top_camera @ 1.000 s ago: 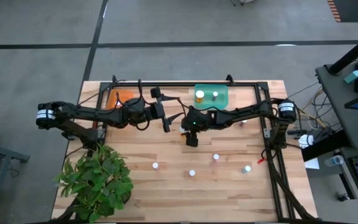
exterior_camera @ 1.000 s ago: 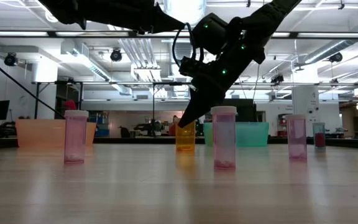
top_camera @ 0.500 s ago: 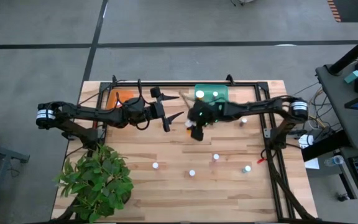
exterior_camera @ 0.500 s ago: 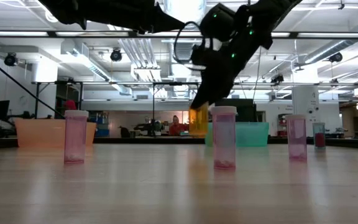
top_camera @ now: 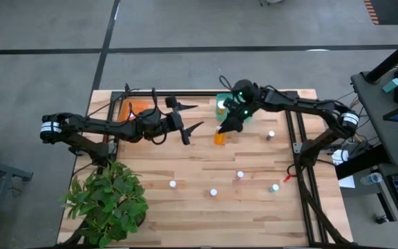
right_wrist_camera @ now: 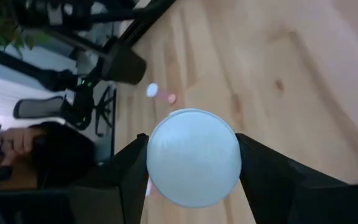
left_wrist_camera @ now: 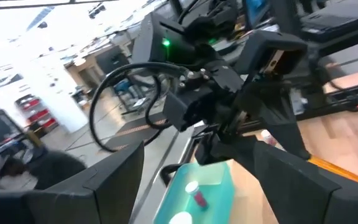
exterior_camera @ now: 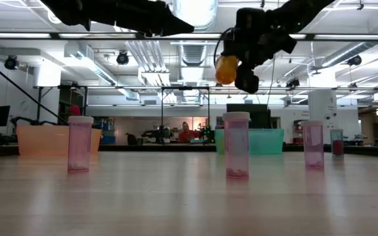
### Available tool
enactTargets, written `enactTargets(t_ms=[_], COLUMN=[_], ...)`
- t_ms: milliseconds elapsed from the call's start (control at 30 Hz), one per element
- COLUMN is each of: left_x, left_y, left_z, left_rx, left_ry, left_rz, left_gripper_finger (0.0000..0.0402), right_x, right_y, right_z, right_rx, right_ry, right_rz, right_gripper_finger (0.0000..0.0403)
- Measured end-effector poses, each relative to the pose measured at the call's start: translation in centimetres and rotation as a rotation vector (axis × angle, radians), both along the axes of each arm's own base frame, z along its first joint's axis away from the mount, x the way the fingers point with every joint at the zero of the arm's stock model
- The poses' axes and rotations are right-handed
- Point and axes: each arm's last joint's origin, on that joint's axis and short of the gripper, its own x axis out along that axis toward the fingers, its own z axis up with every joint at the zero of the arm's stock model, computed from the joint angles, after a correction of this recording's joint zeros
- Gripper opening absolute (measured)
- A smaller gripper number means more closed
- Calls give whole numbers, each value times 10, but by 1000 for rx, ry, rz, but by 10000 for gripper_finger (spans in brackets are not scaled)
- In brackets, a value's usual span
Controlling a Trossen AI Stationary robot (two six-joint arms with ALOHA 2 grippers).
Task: Pick and place medicine bottles into bin by pill shape (circle, oval)
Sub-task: Put the orange capsule bottle into the green bin
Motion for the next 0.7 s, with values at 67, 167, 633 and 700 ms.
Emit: enactTargets(t_ms=[67, 167, 633, 700], left_x=[0, -1, -7, -8], left_y=[1, 2, 30, 35], left_z=[0, -1, 2, 3], left_rx=[9, 9, 64, 65], left_ry=[6, 9, 14, 1], left_rz=[39, 68, 176, 195], left_gripper_finger=[281, 281, 281, 281], right_x=[-5, -12, -53, -57], right_y=[-9, -26, -83, -84], right_z=[0, -2, -1, -4], right_rx=[-7, -73, -644, -663], right_ry=[1, 34, 393, 436], right_rz=[-34, -149, -626, -642], right_gripper_finger=[201, 201, 201, 201])
